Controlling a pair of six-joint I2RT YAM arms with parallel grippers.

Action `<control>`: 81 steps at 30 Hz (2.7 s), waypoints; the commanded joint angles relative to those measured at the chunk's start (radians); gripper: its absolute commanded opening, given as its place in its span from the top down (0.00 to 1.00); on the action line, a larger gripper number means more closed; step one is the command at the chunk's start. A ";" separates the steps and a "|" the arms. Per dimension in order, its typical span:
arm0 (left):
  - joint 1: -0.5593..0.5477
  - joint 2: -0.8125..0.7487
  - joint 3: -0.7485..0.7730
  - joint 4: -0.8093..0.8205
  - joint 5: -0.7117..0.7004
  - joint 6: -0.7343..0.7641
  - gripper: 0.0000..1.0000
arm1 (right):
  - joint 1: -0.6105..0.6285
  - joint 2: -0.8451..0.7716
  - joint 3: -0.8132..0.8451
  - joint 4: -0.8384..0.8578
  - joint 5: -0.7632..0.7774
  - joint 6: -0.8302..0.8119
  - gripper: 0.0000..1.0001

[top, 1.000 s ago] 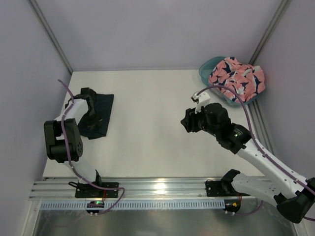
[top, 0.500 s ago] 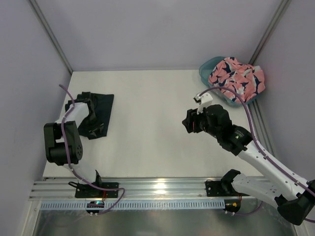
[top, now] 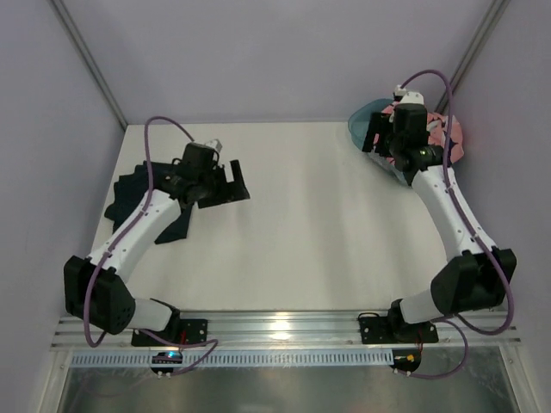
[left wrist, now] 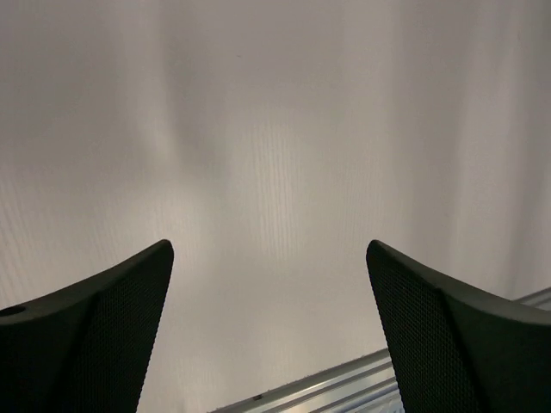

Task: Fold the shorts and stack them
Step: Pick up the shorts from the bin, then place the shorts at the center of the board.

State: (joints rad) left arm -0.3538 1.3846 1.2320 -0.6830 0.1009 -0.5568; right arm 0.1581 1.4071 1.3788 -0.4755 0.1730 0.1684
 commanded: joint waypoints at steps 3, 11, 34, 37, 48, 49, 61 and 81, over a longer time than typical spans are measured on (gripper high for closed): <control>-0.158 -0.042 -0.063 0.190 0.051 -0.058 0.01 | -0.112 0.208 0.178 -0.006 0.011 0.048 0.14; -0.235 -0.007 -0.071 0.229 0.056 -0.086 0.01 | -0.247 0.530 0.391 -0.015 -0.032 0.046 0.12; -0.237 -0.035 -0.137 0.318 0.031 -0.107 0.04 | -0.334 0.756 0.835 -0.051 0.122 -0.231 0.96; -0.243 -0.035 -0.137 0.323 0.049 -0.126 0.04 | -0.335 0.604 0.801 0.041 0.070 -0.254 0.96; -0.258 -0.163 -0.160 0.289 -0.036 -0.127 0.03 | -0.322 0.189 0.803 0.084 -0.252 -0.172 0.96; -0.258 -0.174 -0.154 0.278 -0.049 -0.123 0.03 | -0.310 0.155 0.789 0.075 -0.282 -0.171 0.96; -0.255 -0.298 -0.022 0.008 -0.216 -0.054 0.01 | 0.044 -0.292 0.160 -0.023 -0.666 0.014 0.96; -0.149 -0.176 -0.173 0.190 0.209 -0.109 0.05 | 0.431 0.055 -0.063 -0.067 -0.518 -0.049 0.46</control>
State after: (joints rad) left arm -0.5045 1.2163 1.1011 -0.6411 0.1600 -0.6495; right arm 0.5911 1.5028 1.2793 -0.5278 -0.3424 0.1360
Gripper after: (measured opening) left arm 0.954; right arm 0.504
